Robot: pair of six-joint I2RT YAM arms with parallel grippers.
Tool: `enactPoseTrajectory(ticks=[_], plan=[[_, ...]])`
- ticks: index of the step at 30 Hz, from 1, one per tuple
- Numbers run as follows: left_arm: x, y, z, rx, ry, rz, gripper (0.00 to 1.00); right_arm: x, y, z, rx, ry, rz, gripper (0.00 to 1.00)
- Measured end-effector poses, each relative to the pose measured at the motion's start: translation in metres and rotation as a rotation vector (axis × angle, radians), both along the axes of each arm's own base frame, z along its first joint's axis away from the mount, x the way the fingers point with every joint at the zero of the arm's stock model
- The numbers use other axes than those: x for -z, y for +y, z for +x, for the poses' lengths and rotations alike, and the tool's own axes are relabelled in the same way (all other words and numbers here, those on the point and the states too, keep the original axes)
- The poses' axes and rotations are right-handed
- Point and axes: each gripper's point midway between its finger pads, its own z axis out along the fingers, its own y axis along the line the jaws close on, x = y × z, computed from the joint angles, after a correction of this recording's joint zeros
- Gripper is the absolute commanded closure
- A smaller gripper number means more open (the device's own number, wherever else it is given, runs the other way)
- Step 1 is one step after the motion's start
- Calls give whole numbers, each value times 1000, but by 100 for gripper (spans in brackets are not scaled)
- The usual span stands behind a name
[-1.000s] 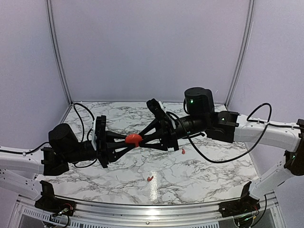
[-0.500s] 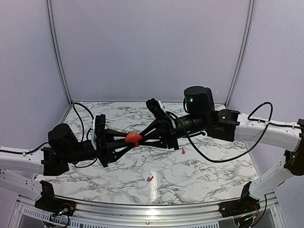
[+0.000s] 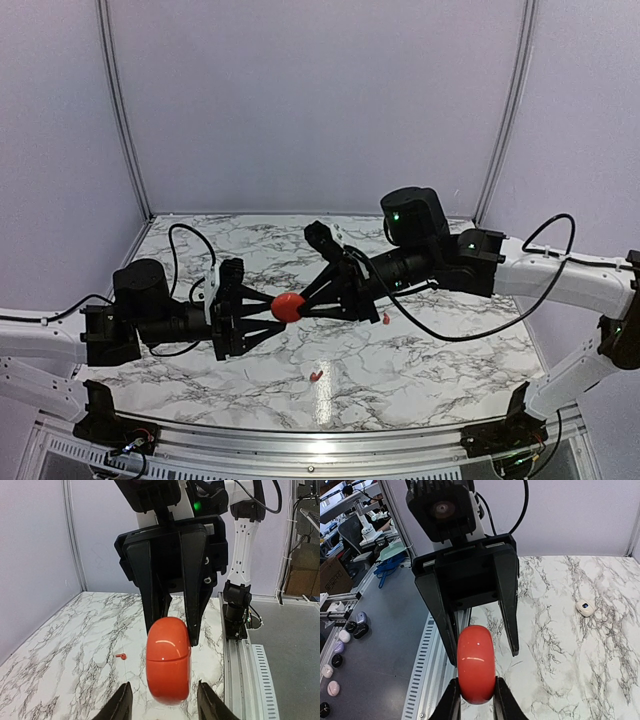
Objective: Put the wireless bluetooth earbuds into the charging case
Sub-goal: Pass from the right arm to the left, then open the charging case.
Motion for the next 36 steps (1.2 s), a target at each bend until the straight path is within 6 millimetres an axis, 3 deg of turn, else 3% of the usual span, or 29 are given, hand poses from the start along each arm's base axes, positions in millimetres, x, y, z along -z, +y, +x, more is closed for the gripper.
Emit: enactPoseTrajectory(ticks=[13,22,29,32,36], plan=[[8,-12,-2,43,30,72,57,12,1,1,1,30,-51,96],[11,-14,-4,61,33,85,66,14,0,0,1,36,-61,96],[13,-14,-5,67,37,92,91,13,0,-1,-7,31,-58,95],[13,-14,-6,78,39,91,100,13,0,-2,-13,30,-59,85],[12,-14,-7,84,38,90,100,12,0,-3,-22,39,-56,67]])
